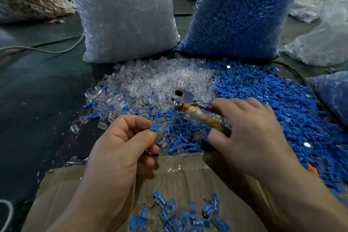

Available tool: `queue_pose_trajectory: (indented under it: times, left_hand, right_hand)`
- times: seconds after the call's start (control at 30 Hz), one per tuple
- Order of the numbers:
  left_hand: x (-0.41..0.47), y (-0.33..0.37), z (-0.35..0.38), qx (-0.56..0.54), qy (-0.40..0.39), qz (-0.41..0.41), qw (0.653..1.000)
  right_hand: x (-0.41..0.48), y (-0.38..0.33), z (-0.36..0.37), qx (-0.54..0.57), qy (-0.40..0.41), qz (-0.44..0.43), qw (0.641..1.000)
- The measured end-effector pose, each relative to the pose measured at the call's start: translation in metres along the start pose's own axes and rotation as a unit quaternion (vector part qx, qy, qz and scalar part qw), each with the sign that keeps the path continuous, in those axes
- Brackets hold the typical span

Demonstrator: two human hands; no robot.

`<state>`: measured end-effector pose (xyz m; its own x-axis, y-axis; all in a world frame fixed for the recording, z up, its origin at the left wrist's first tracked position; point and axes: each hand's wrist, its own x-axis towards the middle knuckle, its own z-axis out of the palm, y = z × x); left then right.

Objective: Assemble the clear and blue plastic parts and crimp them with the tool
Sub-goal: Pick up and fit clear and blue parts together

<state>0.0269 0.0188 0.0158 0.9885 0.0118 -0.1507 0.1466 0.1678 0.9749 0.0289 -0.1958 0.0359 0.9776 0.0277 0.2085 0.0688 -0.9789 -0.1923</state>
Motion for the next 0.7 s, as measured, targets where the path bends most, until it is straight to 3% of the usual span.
queue_pose_trajectory:
  times: [0.1,0.2,0.3,0.7]
  left_hand:
    - [0.002,-0.003,-0.004,-0.005,0.006,-0.001,1.000]
    - [0.005,-0.004,-0.005,-0.012,0.003,0.017,1.000]
    - [0.007,-0.005,-0.006,-0.010,0.002,0.060,0.998]
    - [0.002,0.001,-0.008,0.048,-0.034,0.115,0.992]
  right_hand:
    - [-0.005,-0.005,-0.005,0.074,0.034,-0.022,0.996]
    - [-0.012,-0.008,-0.006,0.118,-0.018,-0.064,0.991]
    - [-0.016,-0.006,-0.006,0.114,-0.038,-0.110,0.987]
    - [-0.019,-0.005,-0.009,0.095,-0.065,-0.136,0.984]
